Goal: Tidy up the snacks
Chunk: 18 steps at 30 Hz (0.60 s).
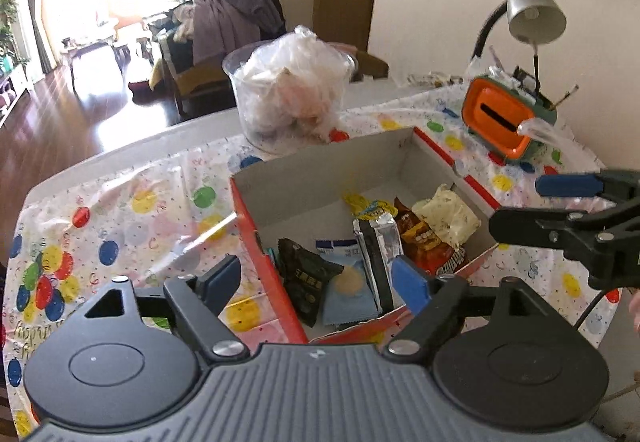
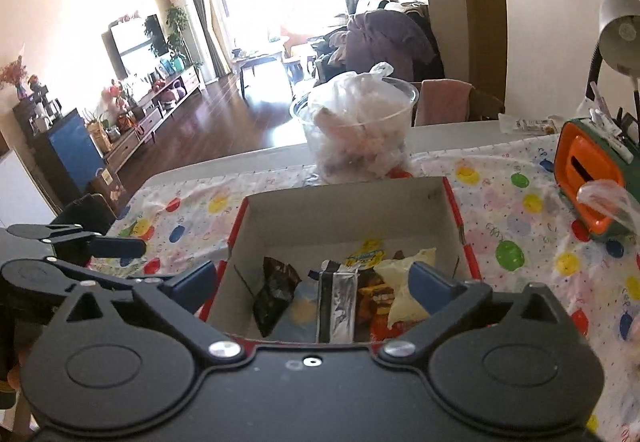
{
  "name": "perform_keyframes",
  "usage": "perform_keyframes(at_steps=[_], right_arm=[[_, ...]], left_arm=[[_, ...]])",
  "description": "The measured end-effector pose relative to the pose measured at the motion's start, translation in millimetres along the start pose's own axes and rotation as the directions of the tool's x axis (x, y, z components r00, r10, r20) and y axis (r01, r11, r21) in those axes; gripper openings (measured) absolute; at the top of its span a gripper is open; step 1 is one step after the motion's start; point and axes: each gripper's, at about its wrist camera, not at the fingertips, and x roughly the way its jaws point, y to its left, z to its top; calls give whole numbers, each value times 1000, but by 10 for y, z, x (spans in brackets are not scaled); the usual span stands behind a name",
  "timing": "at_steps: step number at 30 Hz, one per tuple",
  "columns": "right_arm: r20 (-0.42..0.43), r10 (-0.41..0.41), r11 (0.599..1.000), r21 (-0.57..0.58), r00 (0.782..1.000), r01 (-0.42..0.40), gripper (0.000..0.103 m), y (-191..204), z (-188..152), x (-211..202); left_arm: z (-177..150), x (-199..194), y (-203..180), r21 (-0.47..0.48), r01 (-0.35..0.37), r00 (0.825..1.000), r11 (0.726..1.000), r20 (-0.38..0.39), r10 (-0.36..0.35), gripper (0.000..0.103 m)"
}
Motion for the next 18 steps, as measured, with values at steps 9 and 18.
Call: perform_keyframes(at_steps=[9, 18], right_arm=[[30, -1, 1000, -13, 1000, 1, 103, 102, -156, -105], [80, -28, 999, -13, 996, 29, 103, 110, -273, -209]], left_arm=[[-122, -239, 79, -31, -14, 999, 999, 45, 16, 91], [-213, -348, -18, -55, -2, 996, 998, 92, 7, 103]])
